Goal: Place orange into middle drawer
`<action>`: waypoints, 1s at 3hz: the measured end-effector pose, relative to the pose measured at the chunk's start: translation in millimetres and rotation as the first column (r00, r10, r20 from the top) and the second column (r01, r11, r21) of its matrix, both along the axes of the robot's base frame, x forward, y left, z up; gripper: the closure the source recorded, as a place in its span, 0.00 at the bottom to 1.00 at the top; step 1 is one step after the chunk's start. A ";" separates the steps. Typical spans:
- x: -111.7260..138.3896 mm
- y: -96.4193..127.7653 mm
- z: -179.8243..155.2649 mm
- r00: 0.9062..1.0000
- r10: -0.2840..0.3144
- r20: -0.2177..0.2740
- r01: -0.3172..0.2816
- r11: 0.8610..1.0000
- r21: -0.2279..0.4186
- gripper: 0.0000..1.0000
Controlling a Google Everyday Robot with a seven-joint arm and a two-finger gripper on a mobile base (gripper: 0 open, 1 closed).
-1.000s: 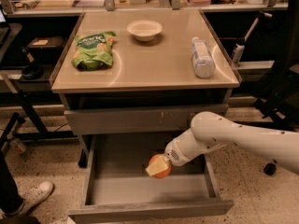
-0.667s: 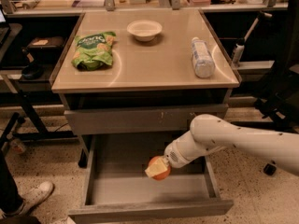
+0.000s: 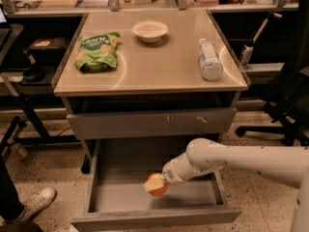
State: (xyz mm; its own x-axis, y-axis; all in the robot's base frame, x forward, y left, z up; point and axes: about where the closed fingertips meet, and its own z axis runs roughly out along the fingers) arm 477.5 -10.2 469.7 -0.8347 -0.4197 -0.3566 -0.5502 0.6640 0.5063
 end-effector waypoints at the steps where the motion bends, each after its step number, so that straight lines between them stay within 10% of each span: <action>1: 10.0 9.3 -32.5 0.999 -0.036 -0.021 0.037 0.999 0.007 1.00; 3: 26.6 4.1 -86.8 0.989 -0.140 -0.051 0.139 0.990 -0.016 1.00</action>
Offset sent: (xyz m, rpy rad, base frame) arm 0.0290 0.0094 -0.0856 -0.0129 0.0603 -0.1284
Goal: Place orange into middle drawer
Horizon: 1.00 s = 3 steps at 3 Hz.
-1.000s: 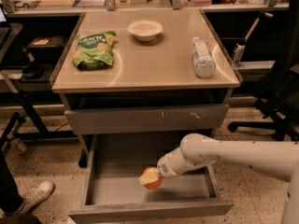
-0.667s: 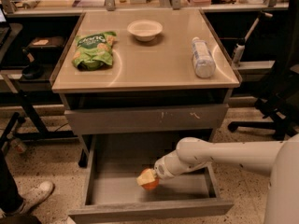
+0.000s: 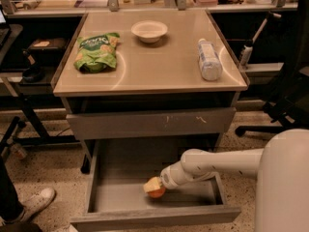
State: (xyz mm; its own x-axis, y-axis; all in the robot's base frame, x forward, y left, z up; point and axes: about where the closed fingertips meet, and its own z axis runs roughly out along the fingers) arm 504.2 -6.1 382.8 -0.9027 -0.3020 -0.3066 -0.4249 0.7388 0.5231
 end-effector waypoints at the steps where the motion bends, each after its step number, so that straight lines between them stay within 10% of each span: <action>1: 0.0 -0.1 -0.1 1.000 0.000 0.000 0.000 1.000 0.000 1.00; 3: 0.0 0.0 -0.1 1.000 0.000 0.000 0.000 1.000 0.000 0.58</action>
Offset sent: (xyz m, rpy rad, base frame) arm 0.0000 -0.0001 -0.0001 -0.0002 -0.0001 -0.0003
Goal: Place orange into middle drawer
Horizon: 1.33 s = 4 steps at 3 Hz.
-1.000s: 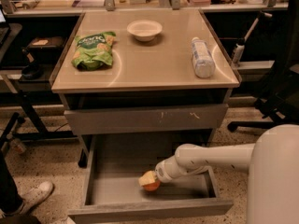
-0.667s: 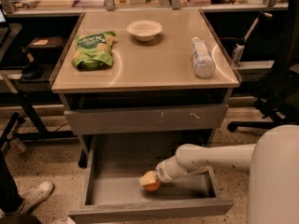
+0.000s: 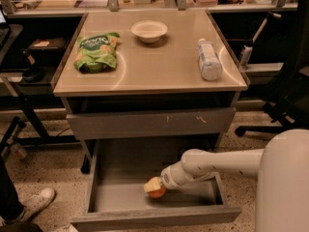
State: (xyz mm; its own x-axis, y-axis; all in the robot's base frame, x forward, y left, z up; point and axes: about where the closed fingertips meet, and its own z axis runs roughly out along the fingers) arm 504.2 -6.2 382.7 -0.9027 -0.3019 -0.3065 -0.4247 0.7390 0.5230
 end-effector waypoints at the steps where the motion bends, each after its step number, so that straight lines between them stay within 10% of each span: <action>1: 0.0 0.0 0.0 1.000 0.000 0.000 0.000 1.000 0.000 0.35; 2: 0.0 0.0 0.0 1.000 0.000 0.000 0.000 1.000 0.000 0.12; 4: -0.1 0.1 -0.1 1.000 0.000 0.000 0.000 1.000 0.000 0.00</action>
Offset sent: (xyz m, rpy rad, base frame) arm 0.0000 0.0000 0.0000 0.0000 0.0000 0.0000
